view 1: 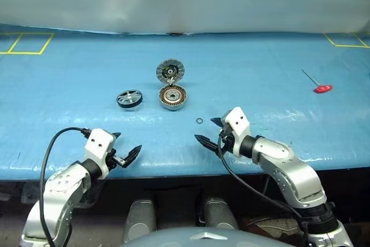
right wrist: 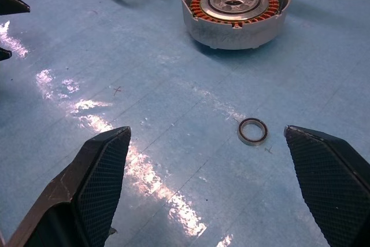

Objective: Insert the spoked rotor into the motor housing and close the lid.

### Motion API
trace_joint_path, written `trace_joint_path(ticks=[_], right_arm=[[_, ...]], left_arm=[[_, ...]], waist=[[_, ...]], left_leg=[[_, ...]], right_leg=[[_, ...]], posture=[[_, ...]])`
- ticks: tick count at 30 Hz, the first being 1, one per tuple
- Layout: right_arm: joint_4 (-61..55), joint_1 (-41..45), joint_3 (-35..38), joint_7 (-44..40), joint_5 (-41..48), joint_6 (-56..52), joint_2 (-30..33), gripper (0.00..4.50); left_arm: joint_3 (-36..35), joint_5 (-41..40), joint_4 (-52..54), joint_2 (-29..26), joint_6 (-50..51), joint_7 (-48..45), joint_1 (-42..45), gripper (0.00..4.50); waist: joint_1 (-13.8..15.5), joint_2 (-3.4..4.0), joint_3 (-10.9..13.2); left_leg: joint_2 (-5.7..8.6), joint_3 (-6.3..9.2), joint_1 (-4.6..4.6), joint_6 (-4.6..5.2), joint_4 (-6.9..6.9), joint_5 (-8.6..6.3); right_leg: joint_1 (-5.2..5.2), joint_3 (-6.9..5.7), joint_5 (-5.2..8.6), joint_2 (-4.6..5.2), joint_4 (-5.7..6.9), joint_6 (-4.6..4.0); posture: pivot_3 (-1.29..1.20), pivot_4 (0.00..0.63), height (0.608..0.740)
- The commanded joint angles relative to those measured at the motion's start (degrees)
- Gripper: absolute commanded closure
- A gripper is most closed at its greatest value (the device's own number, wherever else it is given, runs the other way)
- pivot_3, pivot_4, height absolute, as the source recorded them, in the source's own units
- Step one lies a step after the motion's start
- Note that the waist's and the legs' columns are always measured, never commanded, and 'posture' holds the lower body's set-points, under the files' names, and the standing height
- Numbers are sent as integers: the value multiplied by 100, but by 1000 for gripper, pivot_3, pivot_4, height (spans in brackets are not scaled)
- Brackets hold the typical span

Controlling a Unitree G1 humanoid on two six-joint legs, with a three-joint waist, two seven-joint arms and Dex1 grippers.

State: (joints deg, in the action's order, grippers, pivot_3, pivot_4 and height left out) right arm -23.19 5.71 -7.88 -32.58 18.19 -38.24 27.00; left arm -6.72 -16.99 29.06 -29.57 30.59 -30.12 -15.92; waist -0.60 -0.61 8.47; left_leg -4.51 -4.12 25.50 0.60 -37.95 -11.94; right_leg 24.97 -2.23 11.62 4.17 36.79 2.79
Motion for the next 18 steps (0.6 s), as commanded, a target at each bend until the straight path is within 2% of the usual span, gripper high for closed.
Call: trace_joint_path(ticks=[1, 18], right_arm=[[-53, 98, 107, -57, -17, 154, 55, 13], [-40, 84, -35, 40, -93, 72, -131, 13]], left_arm=[[-116, -17, 171, -103, -47, -39, -4, 0], [-108, -32, 248, -77, -9, 69, -103, 0]], waist=[[0, -1, 0], [0, 0, 0]], left_leg=[[0, 0, 0, 0, 0, 0], [0, 1, 0, -1, -1, 0]], right_leg=[[0, 0, 0, 0, 0, 0], [-1, 0, 0, 0, 1, 0]], posture=[[0, 150, 740], [0, 150, 740]])
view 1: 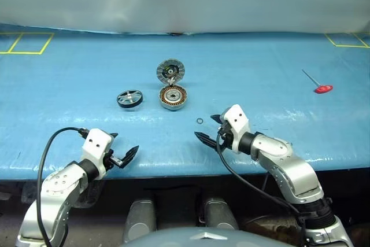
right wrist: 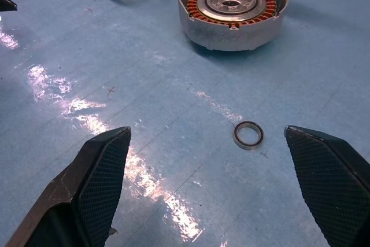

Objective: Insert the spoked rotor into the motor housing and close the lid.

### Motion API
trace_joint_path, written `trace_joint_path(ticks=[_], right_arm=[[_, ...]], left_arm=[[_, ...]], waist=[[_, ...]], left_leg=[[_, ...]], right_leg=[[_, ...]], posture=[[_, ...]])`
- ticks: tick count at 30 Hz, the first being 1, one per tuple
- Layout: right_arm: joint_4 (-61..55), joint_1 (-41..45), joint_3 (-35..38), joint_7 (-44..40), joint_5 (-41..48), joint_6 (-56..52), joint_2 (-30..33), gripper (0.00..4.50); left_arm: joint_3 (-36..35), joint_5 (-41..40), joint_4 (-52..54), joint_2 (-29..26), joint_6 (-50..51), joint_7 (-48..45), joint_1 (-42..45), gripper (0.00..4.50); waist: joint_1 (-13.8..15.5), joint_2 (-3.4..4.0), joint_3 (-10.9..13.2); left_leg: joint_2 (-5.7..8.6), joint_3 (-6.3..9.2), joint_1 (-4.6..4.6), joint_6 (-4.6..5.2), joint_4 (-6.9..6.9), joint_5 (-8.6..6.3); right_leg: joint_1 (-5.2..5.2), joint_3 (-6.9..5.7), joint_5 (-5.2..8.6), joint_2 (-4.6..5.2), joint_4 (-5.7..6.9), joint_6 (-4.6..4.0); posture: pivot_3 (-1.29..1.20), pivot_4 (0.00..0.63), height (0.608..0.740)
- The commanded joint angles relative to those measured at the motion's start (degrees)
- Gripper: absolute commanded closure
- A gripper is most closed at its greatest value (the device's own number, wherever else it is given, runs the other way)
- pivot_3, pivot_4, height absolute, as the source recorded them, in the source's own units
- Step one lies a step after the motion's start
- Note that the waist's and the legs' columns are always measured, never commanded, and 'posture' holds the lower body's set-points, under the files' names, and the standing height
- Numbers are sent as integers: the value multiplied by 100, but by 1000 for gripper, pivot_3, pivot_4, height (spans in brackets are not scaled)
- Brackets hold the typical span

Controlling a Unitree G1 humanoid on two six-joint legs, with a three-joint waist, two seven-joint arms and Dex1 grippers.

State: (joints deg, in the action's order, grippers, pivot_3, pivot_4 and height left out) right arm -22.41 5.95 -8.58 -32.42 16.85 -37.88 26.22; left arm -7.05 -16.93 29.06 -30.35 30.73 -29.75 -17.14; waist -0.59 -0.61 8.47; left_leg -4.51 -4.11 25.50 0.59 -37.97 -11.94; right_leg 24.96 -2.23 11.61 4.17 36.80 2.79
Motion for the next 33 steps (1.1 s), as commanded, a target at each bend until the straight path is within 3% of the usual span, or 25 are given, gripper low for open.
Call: trace_joint_path(ticks=[1, 16, 33], right_arm=[[-120, 60, 35, 35, 30, 44, -60, 13], [102, 231, 92, 583, -354, 120, -251, 13], [936, 693, -211, 1829, -1092, 27, -1474, 13]], left_arm=[[-74, -38, 245, 3, -24, 36, 24, 0], [-94, -1, 211, 56, -61, 163, 58, 0], [-27, 54, 169, 148, -95, 270, 117, 0]], waist=[[0, 0, 0], [-1, 0, 0], [-8, 1, 0]], left_leg=[[0, 0, 0, 0, 0, 0], [0, 0, 0, 0, 0, 0], [-1, -1, 0, -2, 1, 2]], right_leg=[[0, 0, 0, 0, 0, 0], [0, 0, 0, 0, 1, 0], [0, 0, -1, -2, 4, -1]], posture=[[0, 150, 740], [0, 150, 740], [0, 150, 740]])
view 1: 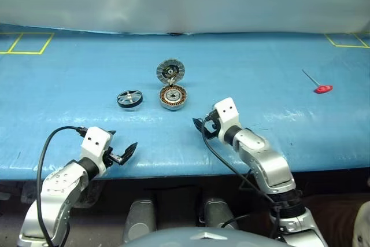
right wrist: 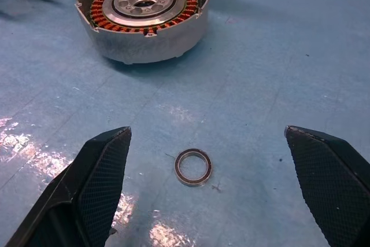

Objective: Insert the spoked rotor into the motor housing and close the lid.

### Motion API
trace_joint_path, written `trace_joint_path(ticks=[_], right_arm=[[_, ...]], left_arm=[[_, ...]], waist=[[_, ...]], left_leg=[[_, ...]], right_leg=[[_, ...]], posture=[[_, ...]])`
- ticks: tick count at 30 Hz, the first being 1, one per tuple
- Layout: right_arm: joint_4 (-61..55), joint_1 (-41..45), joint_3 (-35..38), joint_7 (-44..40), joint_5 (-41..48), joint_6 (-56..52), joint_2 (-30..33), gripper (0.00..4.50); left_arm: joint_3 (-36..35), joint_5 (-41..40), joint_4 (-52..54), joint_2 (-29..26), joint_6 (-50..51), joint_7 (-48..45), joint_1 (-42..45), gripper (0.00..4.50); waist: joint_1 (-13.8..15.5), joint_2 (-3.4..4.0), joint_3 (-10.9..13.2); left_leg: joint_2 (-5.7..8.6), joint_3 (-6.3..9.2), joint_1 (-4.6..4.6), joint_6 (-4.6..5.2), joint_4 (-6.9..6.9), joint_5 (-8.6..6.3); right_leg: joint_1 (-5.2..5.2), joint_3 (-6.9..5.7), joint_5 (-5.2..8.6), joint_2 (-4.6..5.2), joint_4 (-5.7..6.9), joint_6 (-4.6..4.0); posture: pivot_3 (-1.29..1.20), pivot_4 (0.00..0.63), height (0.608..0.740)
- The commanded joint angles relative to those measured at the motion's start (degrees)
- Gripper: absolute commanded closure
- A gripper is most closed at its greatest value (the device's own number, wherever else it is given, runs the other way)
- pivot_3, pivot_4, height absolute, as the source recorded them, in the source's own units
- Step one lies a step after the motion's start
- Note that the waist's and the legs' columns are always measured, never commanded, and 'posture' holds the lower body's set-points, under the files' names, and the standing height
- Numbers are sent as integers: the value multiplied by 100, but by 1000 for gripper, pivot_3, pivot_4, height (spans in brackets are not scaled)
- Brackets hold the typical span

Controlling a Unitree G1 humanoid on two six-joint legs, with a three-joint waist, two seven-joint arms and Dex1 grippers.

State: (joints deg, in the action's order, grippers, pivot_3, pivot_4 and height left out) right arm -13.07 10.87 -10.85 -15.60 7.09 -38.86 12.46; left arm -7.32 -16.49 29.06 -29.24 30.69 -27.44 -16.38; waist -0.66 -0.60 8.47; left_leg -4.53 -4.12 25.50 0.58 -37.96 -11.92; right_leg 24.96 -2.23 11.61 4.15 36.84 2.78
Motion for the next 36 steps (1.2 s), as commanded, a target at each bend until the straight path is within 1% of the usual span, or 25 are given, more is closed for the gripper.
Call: trace_joint_path(ticks=[1, 8, 11, 15, 19, 22, 26, 31, 36], right_arm=[[51, 244, 8, 169, -140, 126, -134, 13], [139, 375, -52, 134, -251, 153, -252, 13], [12, 555, -36, 110, -249, 97, -283, 13], [-164, 1222, -506, -551, -359, 19, 153, 13], [100, 2128, -1097, -1467, -447, 48, 642, 13], [469, 2739, -1472, -2163, -445, 134, 788, 13], [1257, 3604, -2215, -3195, -753, 727, 895, 13], [2419, 4370, -2598, -3891, -1065, 1534, 651, 13], [3941, 5283, -2847, -4522, -1499, 2478, 290, 13]], left_arm=[[3, 15, 170, 40, -93, 38, 41, 0], [-18, 25, 183, 68, -108, 49, 14, 0], [-23, 26, 185, 73, -109, 54, 2, 0], [-5, 28, 162, 81, -108, 51, 33, 0], [26, 26, 112, 112, -127, 43, 80, 0], [69, 56, 91, 126, -148, 45, 68, 0], [96, 63, 92, 181, -177, 87, 65, 0], [85, 76, 147, 240, -231, 142, -42, 0], [91, 106, 139, 236, -275, 164, -70, 0]], waist=[[-3, 0, 0], [-4, 0, 0], [-15, 1, 1], [-44, 4, 2], [-51, 3, 2], [-50, 3, 2], [-54, 4, 3], [-55, 4, 3], [-72, 8, 6]], left_leg=[[0, -1, 0, 0, 0, 0], [0, 0, 0, -1, 1, 0], [-1, 0, 0, -1, 1, 1], [-1, 1, -1, -4, -1, 4], [-2, 3, -4, -4, 1, 4], [-2, 5, -4, -3, 6, 5], [-1, 4, -4, -3, 8, 5], [-4, 4, -4, -4, 7, 5], [-5, 1, -2, -6, 6, 6]], right_leg=[[-1, 0, 0, 0, 0, 0], [-3, 0, 0, -1, 0, 0], [-23, 1, 0, -1, 1, 1], [-22, 1, -1, -1, 4, 2], [-20, -1, -1, -2, 4, 0], [-25, -1, -4, -5, 3, -15], [-24, -1, -13, -6, 3, -32], [-24, -1, -13, -8, 4, -31], [-22, -1, -15, -9, 6, -32]], posture=[[0, 150, 740], [0, 150, 740], [0, 150, 740], [0, 150, 740], [0, 150, 740], [0, 150, 740], [0, 150, 740], [0, 150, 740], [0, 150, 740]])
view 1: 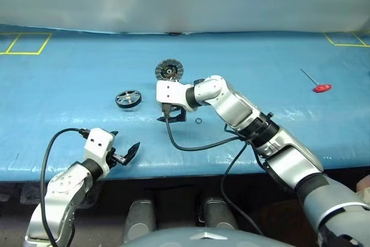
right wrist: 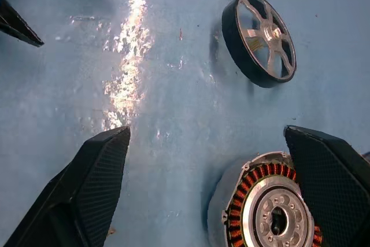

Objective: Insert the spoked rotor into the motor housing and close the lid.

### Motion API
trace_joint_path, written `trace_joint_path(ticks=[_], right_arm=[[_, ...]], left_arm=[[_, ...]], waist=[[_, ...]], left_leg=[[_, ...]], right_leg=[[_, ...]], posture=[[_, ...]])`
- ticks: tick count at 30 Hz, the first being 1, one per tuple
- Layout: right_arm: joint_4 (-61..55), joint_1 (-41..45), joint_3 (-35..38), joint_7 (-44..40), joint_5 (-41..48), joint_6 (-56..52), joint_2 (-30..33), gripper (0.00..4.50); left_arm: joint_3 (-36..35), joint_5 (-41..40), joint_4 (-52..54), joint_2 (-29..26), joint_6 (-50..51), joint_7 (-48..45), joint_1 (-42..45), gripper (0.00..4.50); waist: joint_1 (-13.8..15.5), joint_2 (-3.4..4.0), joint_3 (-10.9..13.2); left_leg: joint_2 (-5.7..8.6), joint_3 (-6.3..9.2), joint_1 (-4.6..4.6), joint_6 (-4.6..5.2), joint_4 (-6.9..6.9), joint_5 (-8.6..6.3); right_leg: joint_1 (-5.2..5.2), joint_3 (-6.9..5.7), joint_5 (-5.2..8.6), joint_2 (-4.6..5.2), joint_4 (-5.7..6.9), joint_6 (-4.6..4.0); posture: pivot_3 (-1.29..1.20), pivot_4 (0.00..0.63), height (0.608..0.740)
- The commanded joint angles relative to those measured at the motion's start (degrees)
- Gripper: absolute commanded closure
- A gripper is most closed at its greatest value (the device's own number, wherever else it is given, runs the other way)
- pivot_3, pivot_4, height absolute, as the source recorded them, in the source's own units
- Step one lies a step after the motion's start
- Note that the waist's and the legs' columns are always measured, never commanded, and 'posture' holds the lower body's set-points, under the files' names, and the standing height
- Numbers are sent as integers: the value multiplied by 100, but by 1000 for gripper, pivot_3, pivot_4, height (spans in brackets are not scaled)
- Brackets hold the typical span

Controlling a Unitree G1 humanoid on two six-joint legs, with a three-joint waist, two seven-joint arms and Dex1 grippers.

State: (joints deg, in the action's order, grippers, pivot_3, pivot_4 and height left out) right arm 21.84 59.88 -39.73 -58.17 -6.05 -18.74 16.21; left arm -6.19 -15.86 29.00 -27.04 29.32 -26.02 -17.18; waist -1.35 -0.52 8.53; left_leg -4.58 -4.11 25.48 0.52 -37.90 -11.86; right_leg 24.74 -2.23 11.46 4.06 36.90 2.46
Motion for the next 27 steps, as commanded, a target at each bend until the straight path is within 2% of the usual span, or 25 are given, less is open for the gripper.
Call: trace_joint_path(ticks=[1, 11, 18, 27], right_arm=[[638, 462, 44, -346, -230, 564, -129, 13], [2683, 1286, -183, -1106, -1057, 1390, -530, 13], [3555, 1568, 27, -949, -1343, 1657, -817, 13], [4050, 1706, 279, -780, -1517, 1809, -1019, 13]], left_arm=[[-21, 44, 143, 19, -149, 25, 4, 0], [19, 75, 157, 58, -259, 73, -145, 0], [-51, 70, 146, 24, -302, 82, -146, 0], [-15, 79, 139, 61, -377, 104, -266, 0]], waist=[[-1, 0, 0], [-12, 3, 2], [-22, 6, 4], [-21, 7, 4]], left_leg=[[-2, 0, 0, 0, 1, 0], [-4, -1, 1, -4, 7, -1], [-4, -3, 1, -7, 9, 0], [-5, -4, 1, -11, 18, 1]], right_leg=[[0, 0, 0, -1, 0, 0], [3, 0, 2, -3, 1, -6], [5, 0, 2, -3, 1, -7], [9, 0, 4, -4, 1, -10]], posture=[[0, 150, 740], [0, 150, 740], [0, 150, 740], [0, 150, 740]])
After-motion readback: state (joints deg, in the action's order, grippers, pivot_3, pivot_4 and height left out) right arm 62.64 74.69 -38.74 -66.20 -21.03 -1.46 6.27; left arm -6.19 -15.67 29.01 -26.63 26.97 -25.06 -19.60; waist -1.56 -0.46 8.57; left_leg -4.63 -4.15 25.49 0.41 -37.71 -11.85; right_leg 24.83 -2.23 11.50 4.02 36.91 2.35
